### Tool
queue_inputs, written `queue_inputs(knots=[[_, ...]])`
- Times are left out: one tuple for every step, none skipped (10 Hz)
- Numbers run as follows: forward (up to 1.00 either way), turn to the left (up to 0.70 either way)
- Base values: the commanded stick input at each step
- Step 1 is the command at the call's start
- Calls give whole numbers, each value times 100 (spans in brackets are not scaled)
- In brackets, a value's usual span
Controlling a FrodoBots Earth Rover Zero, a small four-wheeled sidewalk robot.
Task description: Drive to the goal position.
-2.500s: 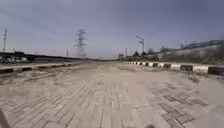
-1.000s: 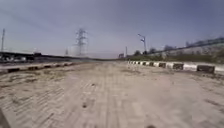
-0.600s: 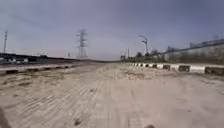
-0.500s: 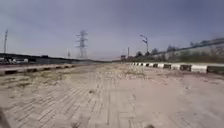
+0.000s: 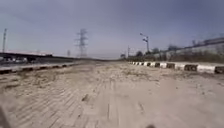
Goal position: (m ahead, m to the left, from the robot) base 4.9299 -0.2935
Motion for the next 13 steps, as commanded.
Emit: queue_inputs(knots=[[100,0],[100,0],[100,0],[100,0],[100,0],[100,0],[100,0],[100,0],[100,0],[100,0],[100,0],[100,0],[100,0]])
